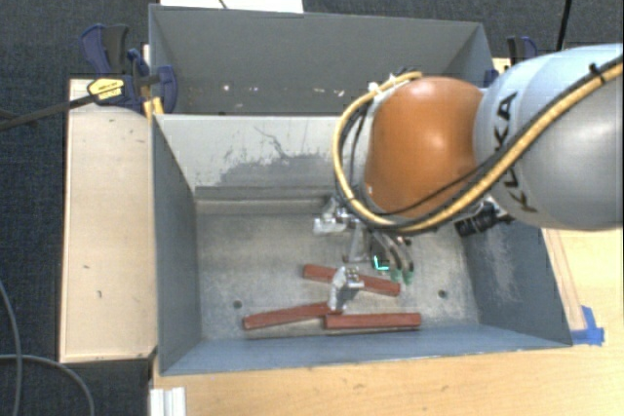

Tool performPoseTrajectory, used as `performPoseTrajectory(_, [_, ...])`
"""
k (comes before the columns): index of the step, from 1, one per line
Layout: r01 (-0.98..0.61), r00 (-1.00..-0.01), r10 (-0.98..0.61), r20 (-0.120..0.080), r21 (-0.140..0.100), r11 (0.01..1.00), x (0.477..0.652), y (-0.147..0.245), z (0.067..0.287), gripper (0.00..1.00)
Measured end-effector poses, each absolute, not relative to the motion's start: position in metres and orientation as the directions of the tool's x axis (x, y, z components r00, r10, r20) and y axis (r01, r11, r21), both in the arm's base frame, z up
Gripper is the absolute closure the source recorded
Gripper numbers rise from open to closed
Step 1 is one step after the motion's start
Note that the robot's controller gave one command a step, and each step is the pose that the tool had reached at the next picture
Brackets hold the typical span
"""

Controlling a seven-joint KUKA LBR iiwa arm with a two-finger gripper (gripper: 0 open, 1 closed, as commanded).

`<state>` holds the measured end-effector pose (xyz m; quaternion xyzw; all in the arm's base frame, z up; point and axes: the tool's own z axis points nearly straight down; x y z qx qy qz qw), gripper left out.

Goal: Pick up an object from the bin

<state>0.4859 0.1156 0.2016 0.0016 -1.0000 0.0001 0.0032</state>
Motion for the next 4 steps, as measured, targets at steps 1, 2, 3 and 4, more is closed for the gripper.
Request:
performPoseTrajectory(1, [0.001,-1.000,0.001,-0.002,0.001,1.000,0.488,0.115,0.205,0.00])
performPoseTrajectory(2, [-0.027,-1.000,-0.027,-0.010,0.003,1.000,0.512,0.085,0.159,0.00])
performPoseTrajectory(3, [0.095,-0.995,0.095,-0.012,0.005,0.995,0.509,0.074,0.076,1.00])
performPoseTrajectory(4, [0.096,-0.995,0.096,-0.012,0.005,0.995,0.509,0.074,0.076,1.00])
